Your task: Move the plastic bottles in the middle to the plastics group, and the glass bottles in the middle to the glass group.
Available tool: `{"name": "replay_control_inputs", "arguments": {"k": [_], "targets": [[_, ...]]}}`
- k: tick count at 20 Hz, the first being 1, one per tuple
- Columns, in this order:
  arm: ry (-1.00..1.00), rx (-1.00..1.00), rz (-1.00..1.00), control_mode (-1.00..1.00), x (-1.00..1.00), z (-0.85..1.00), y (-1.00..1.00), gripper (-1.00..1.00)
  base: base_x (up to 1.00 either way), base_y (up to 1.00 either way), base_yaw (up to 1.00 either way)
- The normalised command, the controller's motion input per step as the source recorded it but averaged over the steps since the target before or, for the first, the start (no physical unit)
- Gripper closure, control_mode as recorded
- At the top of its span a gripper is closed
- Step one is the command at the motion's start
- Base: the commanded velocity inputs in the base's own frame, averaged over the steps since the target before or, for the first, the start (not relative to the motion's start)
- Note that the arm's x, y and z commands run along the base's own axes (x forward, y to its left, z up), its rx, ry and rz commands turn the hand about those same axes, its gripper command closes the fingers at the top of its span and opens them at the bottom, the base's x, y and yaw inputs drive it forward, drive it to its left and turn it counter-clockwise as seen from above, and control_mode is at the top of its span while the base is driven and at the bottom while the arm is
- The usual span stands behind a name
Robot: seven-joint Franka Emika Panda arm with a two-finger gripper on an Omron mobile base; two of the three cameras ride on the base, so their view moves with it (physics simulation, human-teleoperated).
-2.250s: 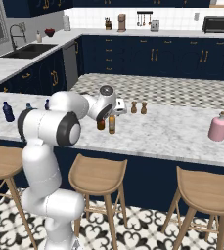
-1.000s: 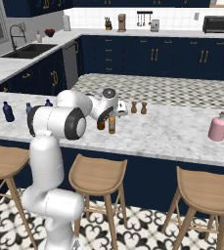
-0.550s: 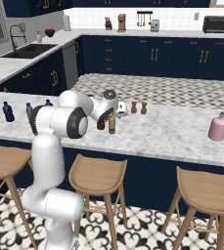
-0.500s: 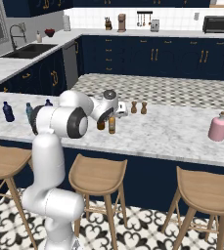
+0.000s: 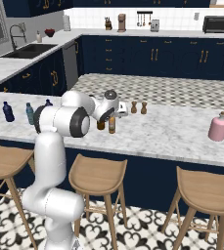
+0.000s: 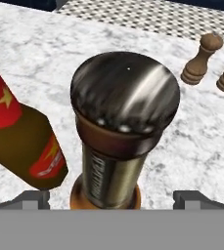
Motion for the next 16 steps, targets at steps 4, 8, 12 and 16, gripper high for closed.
{"name": "replay_control_inputs", "arguments": {"k": [4,8,12,16], "targets": [[0.00,0.00,0.00,-1.00,0.00,0.00,0.00,1.00,0.00,0.00,0.00],[0.00,0.00,0.00,-1.00,0.00,0.00,0.00,1.00,0.00,0.00,0.00],[0.00,0.00,0.00,-1.00,-0.13,0.00,-0.01,1.00,0.00,0.00,0.00],[-0.02,0.00,-0.08,-1.00,-0.55,0.25,-0.29,1.00,0.00,0.00,0.00]]}}
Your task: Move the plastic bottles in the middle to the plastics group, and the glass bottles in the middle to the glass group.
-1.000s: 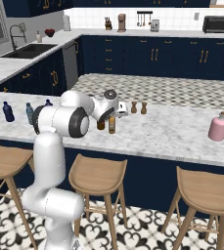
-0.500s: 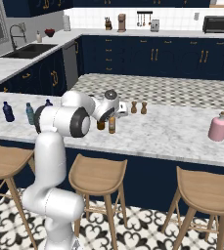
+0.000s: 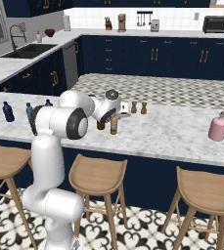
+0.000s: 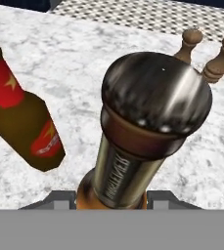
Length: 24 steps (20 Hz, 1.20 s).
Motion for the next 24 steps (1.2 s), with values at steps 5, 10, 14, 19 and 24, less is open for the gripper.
{"name": "replay_control_inputs", "arguments": {"k": [5,10,14,19,24], "targets": [[-0.01,0.00,-0.10,-1.00,-0.52,0.55,-0.52,1.00,0.00,0.00,0.00],[0.00,0.00,-0.10,-1.00,-0.40,0.41,-0.73,1.00,0.00,0.00,0.00],[0.00,0.00,-0.12,-1.00,-0.26,0.14,-0.84,1.00,0.00,0.00,0.00],[0.00,0.00,-0.13,-1.00,-0.01,0.09,-0.89,1.00,0.00,0.00,0.00],[0.00,0.00,-0.13,-1.00,0.00,0.08,-0.94,1.00,0.00,0.00,0.00]]}}
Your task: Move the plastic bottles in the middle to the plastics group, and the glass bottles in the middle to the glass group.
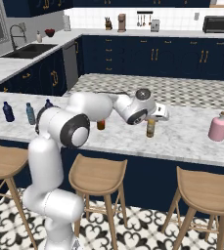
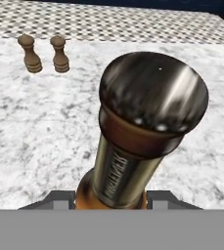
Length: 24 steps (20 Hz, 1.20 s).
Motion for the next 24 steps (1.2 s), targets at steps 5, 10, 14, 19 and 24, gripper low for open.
{"name": "replay_control_inputs", "arguments": {"k": [5,10,14,19,24], "targets": [[0.00,0.00,-0.12,-1.00,-0.04,0.01,-0.73,1.00,0.00,0.00,0.00],[0.00,0.00,-0.13,-1.00,0.00,0.00,-0.42,1.00,0.00,0.00,0.00],[0.00,0.00,-0.14,-1.00,-0.01,0.00,-0.20,1.00,0.00,0.00,0.00],[-0.01,-0.01,-0.15,-1.00,-0.02,0.00,-0.20,1.00,0.00,0.00,0.00],[0.00,-0.02,-0.08,-1.00,0.00,0.08,-0.61,1.00,0.00,0.00,0.00]]}}
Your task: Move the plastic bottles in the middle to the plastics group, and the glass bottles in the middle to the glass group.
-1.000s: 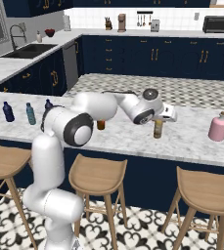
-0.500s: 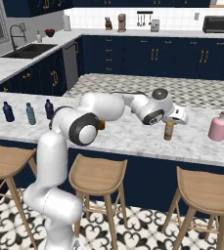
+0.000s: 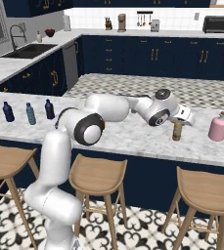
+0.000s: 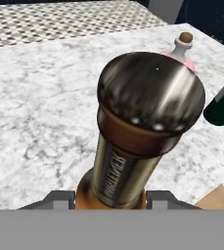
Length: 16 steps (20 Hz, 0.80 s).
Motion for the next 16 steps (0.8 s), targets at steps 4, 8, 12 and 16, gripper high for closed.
{"name": "replay_control_inputs", "arguments": {"k": [4,8,12,16], "targets": [[0.00,0.01,0.00,-1.00,0.00,0.00,-0.74,1.00,0.00,0.00,0.00],[0.00,0.01,0.00,-1.00,0.00,0.00,-0.50,1.00,0.00,0.00,0.00],[0.00,0.00,0.00,-1.00,0.00,0.00,-0.36,1.00,0.00,0.00,0.00],[0.00,0.00,-0.01,-1.00,0.00,-0.06,-0.22,1.00,0.00,0.00,0.00]]}}
